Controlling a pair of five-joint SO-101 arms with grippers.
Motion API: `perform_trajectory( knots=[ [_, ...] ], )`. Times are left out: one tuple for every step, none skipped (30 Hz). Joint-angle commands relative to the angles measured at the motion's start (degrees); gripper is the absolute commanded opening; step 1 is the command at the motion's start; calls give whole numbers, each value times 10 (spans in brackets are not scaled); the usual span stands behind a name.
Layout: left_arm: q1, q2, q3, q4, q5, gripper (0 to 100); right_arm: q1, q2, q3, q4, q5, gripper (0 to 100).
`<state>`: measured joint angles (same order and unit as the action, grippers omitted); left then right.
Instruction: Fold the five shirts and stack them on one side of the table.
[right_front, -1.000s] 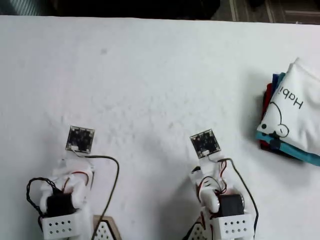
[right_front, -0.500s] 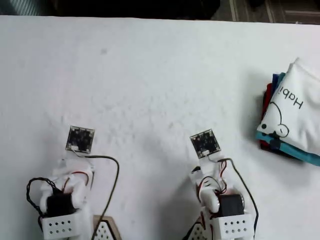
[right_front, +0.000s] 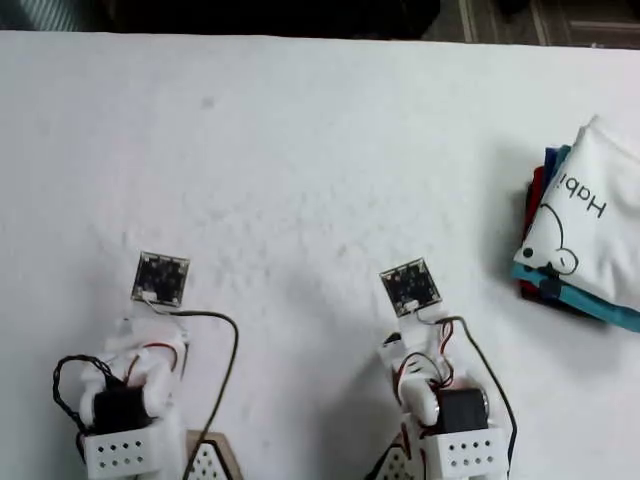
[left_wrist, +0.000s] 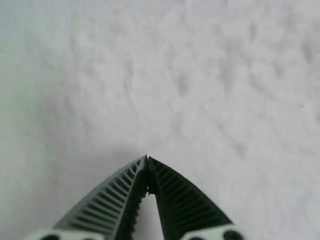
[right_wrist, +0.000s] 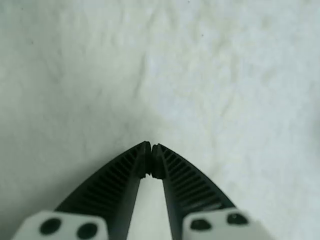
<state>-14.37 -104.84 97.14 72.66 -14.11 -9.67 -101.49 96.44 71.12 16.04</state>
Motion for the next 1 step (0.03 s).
perform_trajectory(
  knots=[
    [0, 6, -2, 7, 1, 25, -2, 0, 4, 3, 1, 19]
  ],
)
